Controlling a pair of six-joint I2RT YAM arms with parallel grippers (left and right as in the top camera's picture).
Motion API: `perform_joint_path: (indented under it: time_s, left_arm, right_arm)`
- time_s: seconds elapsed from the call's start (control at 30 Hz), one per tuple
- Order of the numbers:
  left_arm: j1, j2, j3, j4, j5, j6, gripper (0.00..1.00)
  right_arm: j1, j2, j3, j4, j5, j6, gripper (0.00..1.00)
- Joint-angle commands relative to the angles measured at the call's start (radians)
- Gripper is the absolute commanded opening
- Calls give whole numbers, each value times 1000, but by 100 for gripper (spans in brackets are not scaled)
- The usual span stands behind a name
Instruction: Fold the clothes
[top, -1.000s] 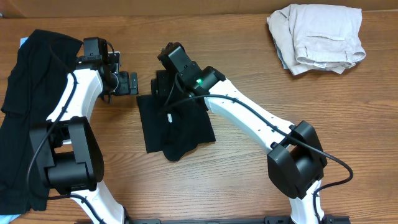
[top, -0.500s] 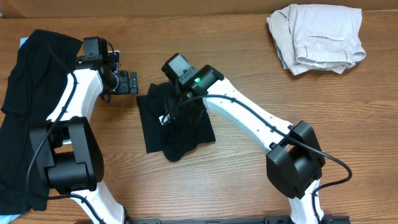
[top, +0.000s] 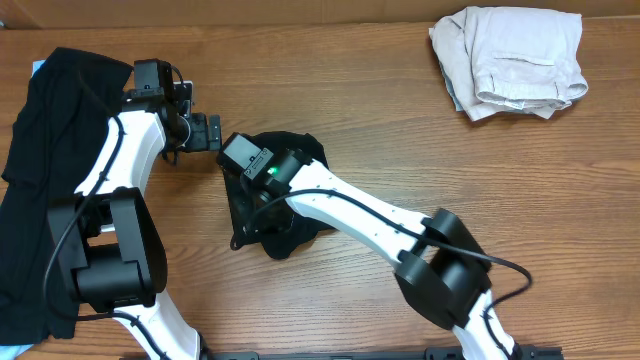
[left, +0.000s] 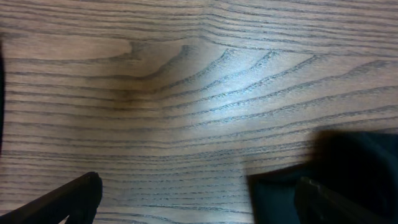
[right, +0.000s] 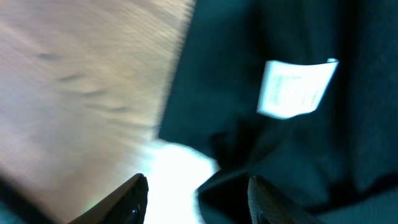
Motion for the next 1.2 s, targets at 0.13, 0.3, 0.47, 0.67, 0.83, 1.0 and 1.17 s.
perform_joint_path:
  time_s: [0.13, 0.3, 0.47, 0.67, 0.83, 1.0, 1.17]
  left_arm:
    - [-4, 2, -5, 4, 6, 19, 100]
    - [-4, 2, -5, 4, -23, 19, 100]
    - [1, 2, -5, 4, -38, 18, 100]
    - [29, 2, -5, 5, -37, -16, 100]
    - [54, 2, -5, 5, -34, -34, 100]
    - [58, 2, -5, 4, -34, -34, 100]
    - [58, 2, -5, 4, -34, -34, 100]
  right_arm:
    - [-41, 48, 18, 49, 149, 79, 56]
    - [-47, 57, 18, 67, 154, 79, 19]
    - [-44, 57, 21, 71, 132, 79, 4]
    - [-24, 55, 108, 4, 121, 66, 4]
    - [21, 55, 206, -16, 121, 40, 4]
    - [58, 77, 190, -8, 103, 25, 4]
    - [70, 78, 191, -14, 67, -28, 34]
